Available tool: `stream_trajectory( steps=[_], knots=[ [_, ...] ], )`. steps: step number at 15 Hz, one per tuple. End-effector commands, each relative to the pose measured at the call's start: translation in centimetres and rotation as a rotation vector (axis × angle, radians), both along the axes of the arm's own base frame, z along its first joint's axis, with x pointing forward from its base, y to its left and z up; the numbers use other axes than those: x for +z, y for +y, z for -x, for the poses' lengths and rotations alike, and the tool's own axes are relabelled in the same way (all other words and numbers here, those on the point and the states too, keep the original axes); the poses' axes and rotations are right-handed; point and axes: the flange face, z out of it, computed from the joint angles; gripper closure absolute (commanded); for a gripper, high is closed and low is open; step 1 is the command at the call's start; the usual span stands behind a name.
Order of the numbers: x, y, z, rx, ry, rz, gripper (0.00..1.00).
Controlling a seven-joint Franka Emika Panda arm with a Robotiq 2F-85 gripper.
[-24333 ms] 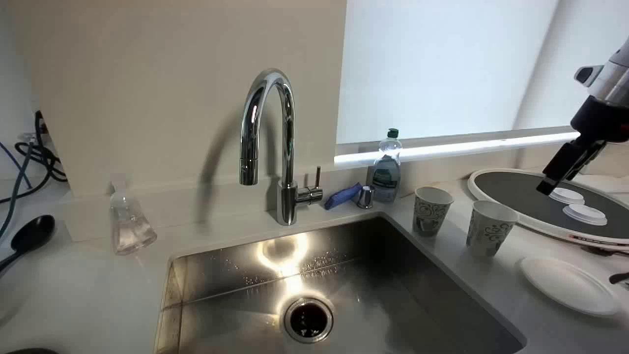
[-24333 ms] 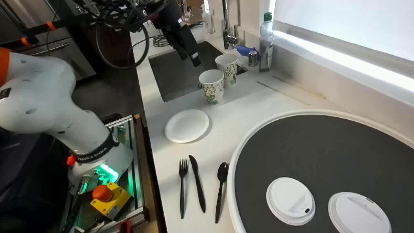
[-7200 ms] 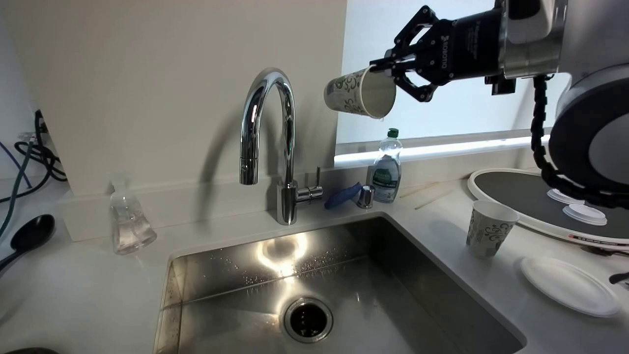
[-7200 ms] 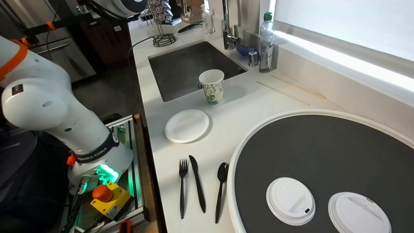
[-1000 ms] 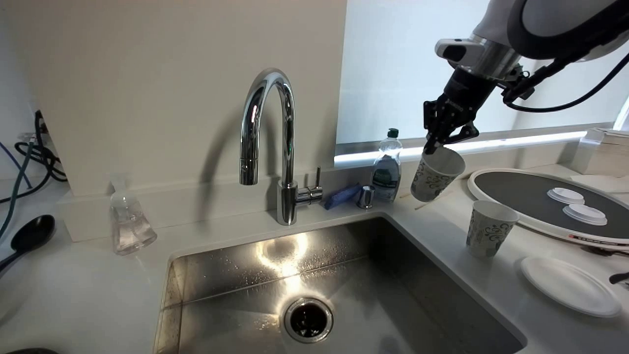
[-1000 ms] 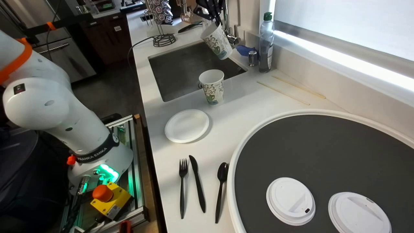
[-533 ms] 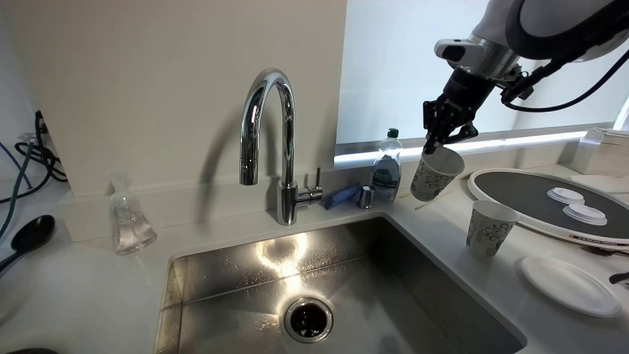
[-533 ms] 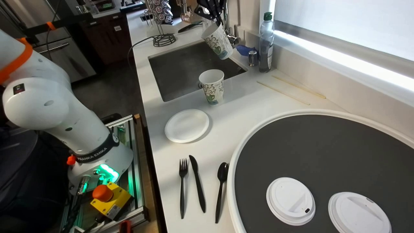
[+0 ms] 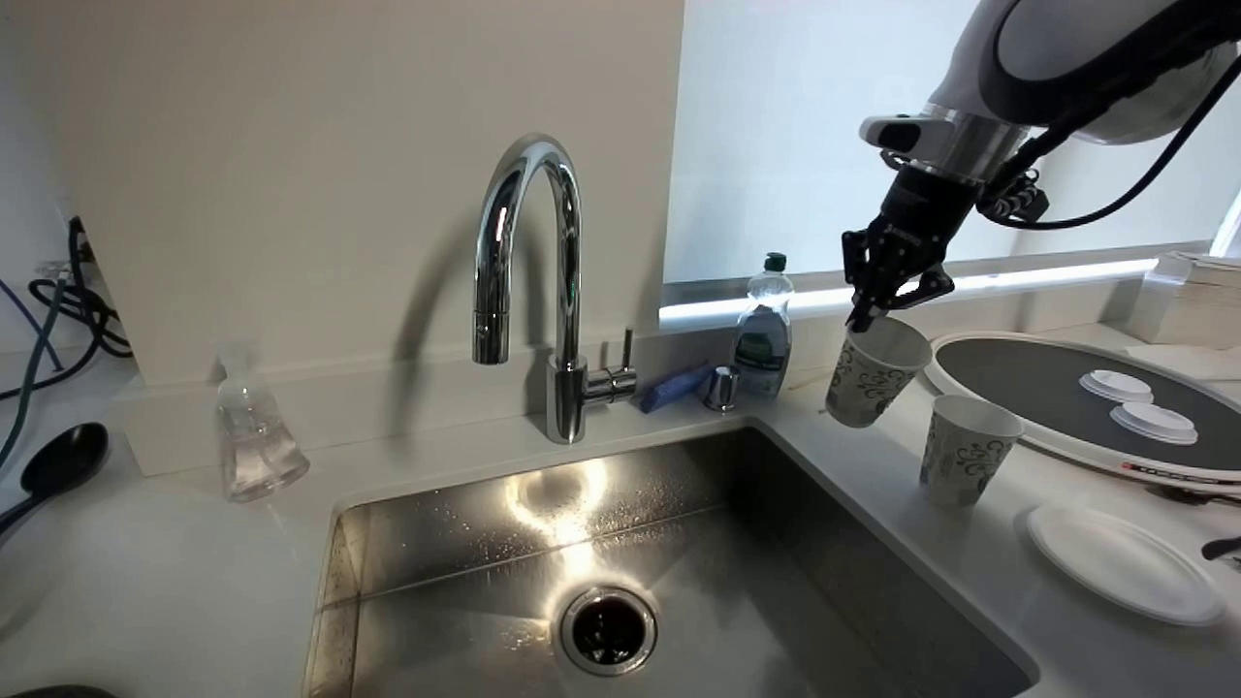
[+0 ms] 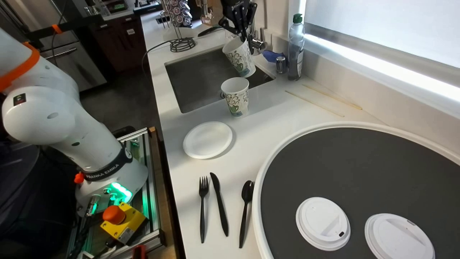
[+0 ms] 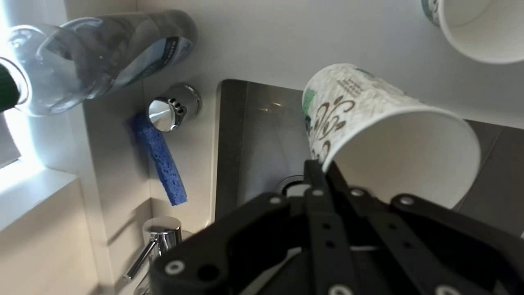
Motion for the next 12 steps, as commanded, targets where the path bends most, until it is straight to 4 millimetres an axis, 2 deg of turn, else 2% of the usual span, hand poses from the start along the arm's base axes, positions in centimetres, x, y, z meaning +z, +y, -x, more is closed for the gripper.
stream_trajectory(
  steps=[1,6,12],
  knots=[
    [-0.4,-1.0,-1.0,0.037,0.068,-0.009,0.99],
    [-1.2,-1.5,-1.7,0.075,0.136,-0.013,0.99],
    [-2.5,-0.9,-2.7,0.117,0.183,0.005,0.99]
  ],
)
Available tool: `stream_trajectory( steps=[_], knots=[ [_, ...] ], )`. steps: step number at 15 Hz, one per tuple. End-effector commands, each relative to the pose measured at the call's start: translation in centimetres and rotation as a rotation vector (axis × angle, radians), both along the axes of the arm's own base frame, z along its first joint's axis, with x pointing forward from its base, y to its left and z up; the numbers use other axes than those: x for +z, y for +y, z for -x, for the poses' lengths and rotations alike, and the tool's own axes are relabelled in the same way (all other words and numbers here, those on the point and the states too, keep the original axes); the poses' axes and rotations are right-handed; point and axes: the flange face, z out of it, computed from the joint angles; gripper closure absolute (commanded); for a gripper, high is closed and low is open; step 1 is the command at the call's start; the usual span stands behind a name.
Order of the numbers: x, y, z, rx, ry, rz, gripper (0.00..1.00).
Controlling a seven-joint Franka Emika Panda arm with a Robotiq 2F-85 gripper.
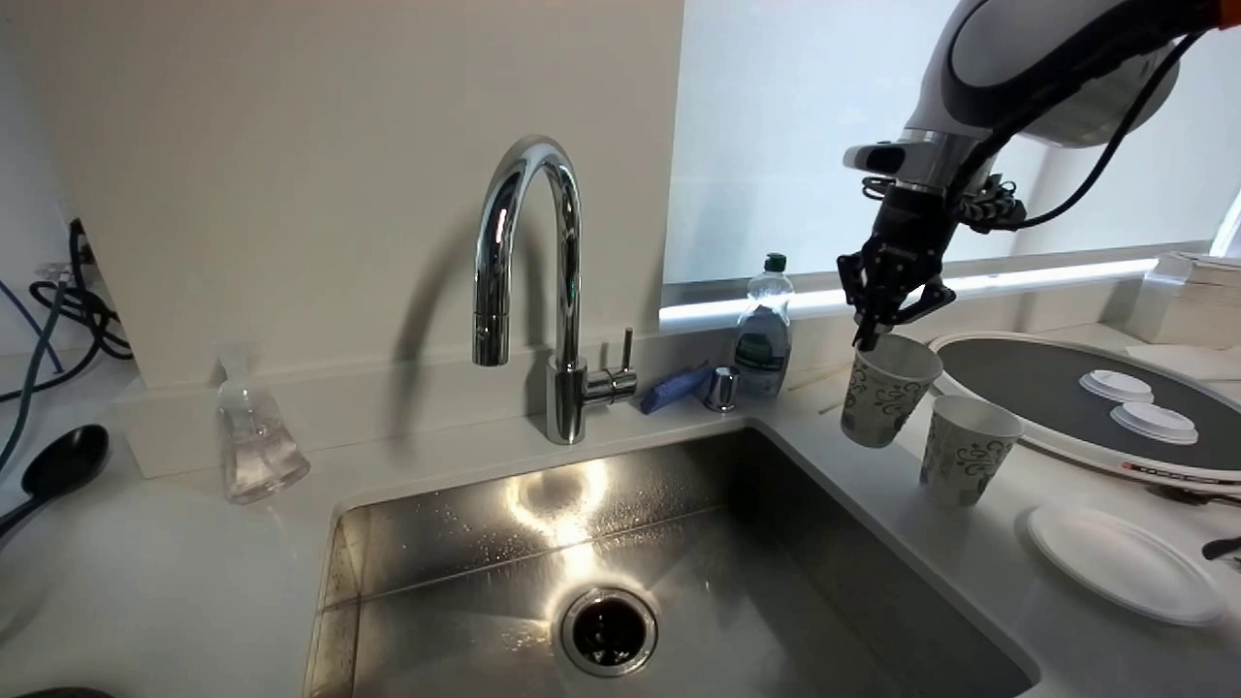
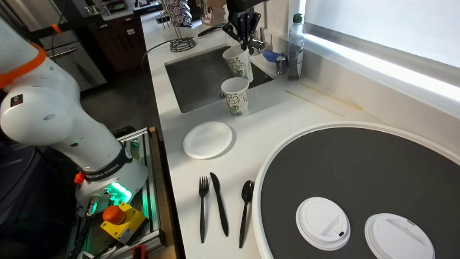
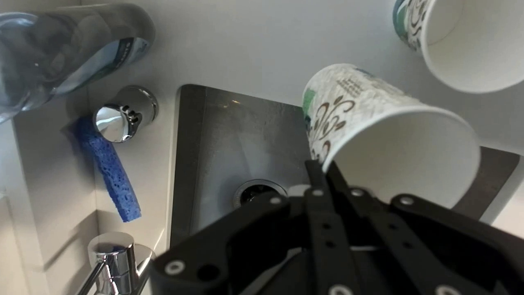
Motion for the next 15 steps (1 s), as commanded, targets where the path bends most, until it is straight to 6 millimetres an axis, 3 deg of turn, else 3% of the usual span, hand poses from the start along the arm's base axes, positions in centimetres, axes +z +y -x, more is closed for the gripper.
stream_trajectory(
  steps=[1,15],
  knots=[
    [-0.9,0.4,-1.0,0.044,0.05,-0.006,0.99],
    [-5.6,0.3,-3.3,0.121,0.111,0.0,0.99]
  ],
)
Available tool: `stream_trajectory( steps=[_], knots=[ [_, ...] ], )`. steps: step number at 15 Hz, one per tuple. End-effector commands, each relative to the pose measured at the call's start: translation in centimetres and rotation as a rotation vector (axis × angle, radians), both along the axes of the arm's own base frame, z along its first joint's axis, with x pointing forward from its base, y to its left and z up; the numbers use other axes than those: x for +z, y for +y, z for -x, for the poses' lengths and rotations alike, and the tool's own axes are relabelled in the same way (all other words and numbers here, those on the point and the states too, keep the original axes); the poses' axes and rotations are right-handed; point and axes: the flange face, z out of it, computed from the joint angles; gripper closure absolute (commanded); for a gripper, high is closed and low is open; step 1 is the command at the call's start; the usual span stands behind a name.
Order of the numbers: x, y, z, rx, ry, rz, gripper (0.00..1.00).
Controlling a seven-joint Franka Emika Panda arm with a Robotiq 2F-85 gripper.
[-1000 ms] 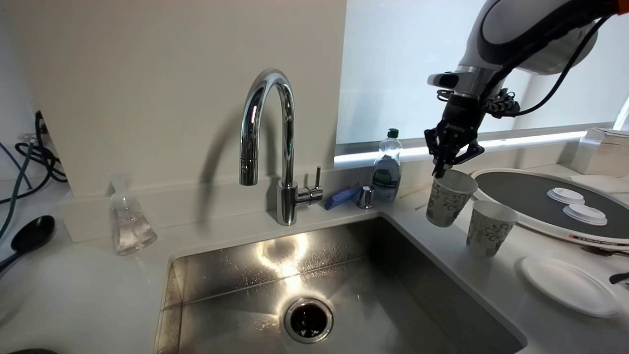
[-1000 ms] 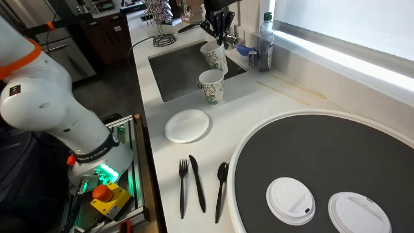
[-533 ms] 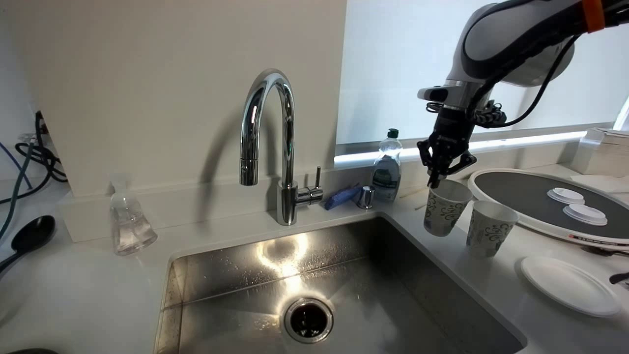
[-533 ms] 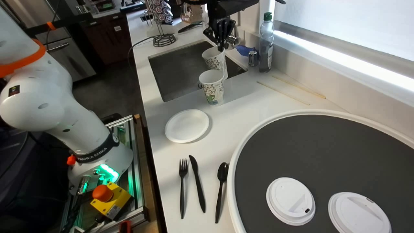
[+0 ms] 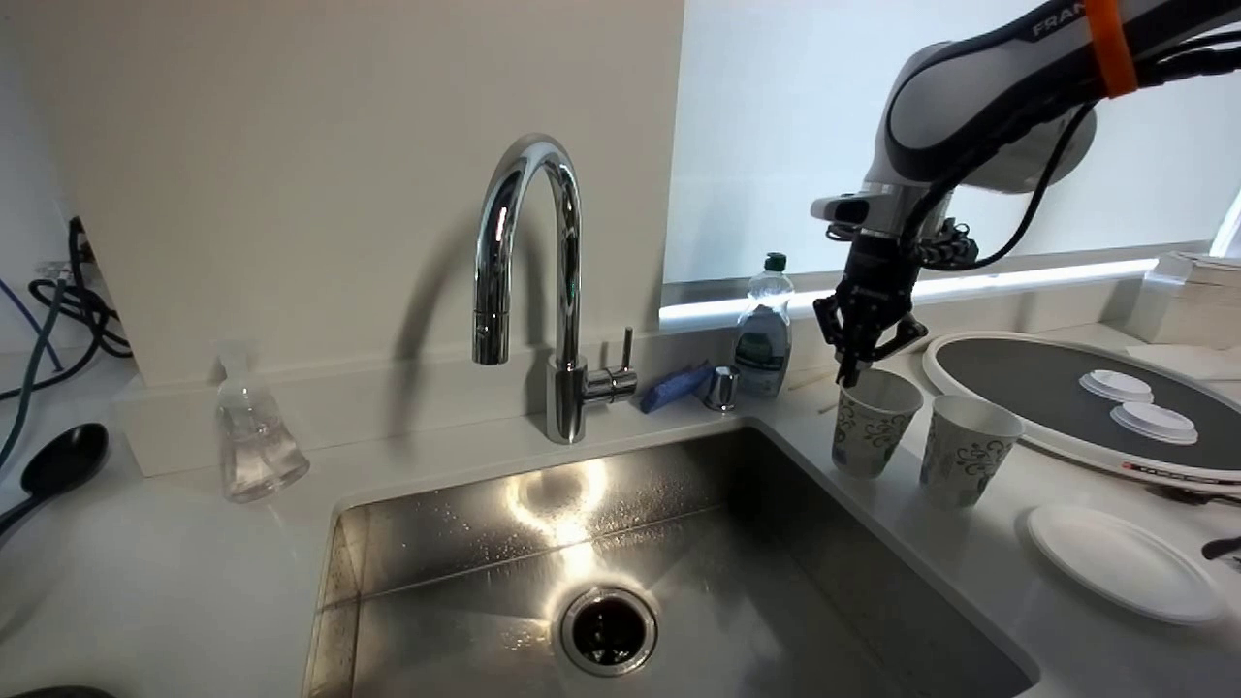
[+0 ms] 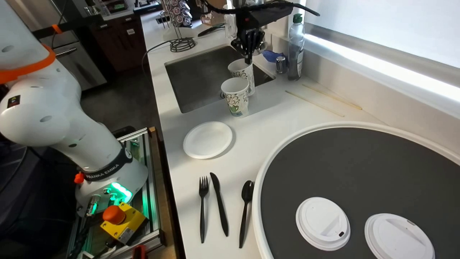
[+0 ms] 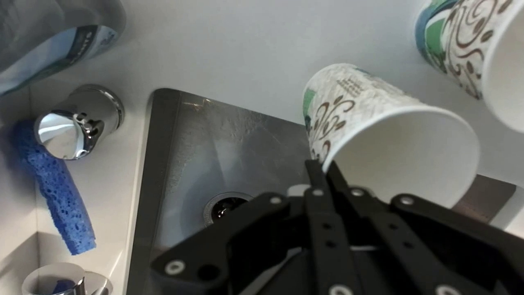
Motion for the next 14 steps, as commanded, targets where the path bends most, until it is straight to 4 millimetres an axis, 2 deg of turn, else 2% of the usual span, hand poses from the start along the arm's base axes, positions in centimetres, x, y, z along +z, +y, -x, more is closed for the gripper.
stream_trajectory(
  steps=[1,6,7,8,9,14],
  knots=[
    [-0.68,-0.24,-0.85,0.024,0.029,-0.016,0.99],
    [-1.35,-0.37,-1.15,0.028,0.039,-0.014,0.99],
    [-1.35,-0.38,-1.24,0.025,0.037,-0.013,0.71],
    [-1.32,-0.4,-1.33,0.024,0.037,-0.014,0.7],
    [-1.2,-0.44,-1.41,0.023,0.035,-0.014,0.64],
    [-0.58,-0.55,-1.77,0.017,0.011,-0.014,0.27]
  ],
)
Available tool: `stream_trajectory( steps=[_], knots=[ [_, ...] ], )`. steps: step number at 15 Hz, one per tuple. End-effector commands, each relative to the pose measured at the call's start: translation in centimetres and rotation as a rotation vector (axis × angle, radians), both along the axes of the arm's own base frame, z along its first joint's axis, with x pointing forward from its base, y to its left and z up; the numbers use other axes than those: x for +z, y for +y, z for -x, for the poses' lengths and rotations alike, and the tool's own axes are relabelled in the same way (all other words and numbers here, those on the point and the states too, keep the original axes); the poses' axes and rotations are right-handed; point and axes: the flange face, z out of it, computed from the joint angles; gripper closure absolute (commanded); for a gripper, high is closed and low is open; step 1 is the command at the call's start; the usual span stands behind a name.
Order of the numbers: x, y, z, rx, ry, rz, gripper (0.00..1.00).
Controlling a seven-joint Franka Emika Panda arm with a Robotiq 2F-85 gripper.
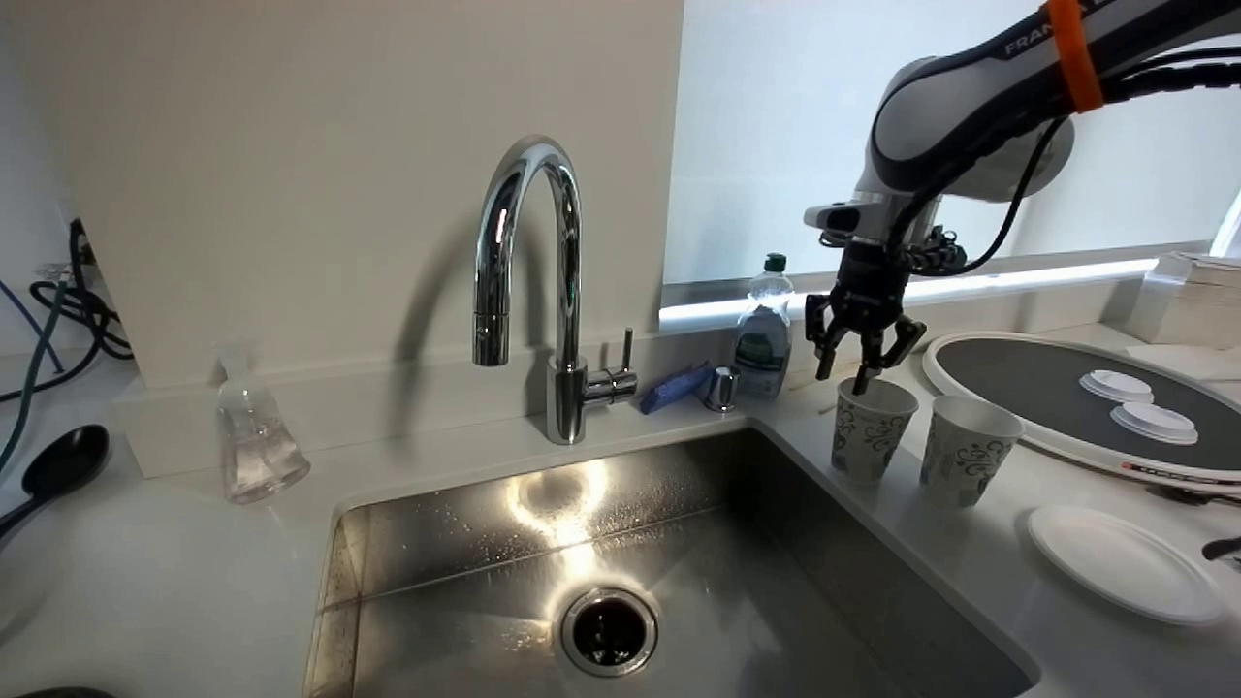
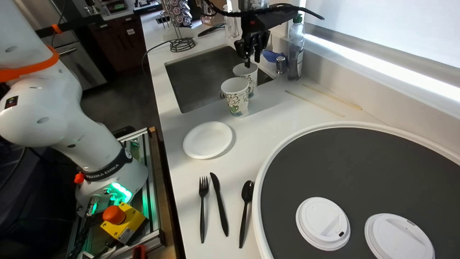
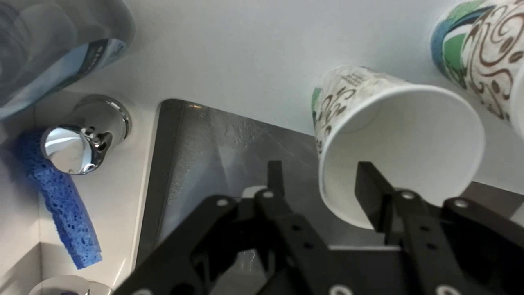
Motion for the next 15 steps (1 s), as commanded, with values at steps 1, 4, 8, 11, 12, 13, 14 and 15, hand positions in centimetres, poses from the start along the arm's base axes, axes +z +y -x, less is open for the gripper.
stream_trajectory(
  steps=[1,4,8,11,12,13,14,15],
  knots=[
    [0.7,-0.1,-0.5,0.008,-0.008,-0.012,0.2],
    [2.2,-0.3,-0.9,0.001,-0.044,-0.013,0.0],
    [5.2,-0.9,-1.1,-0.011,-0.106,-0.022,0.0],
    [7.2,-1.6,-0.5,0.032,-0.162,-0.027,0.0],
    [7.8,-1.8,-0.1,0.064,-0.185,-0.033,0.0],
    [8.4,-2.0,0.2,0.104,-0.203,-0.039,0.0],
    [8.8,-2.3,0.7,0.144,-0.217,-0.047,0.0],
    [9.3,-2.5,1.1,0.184,-0.223,-0.053,0.0]
  ],
)
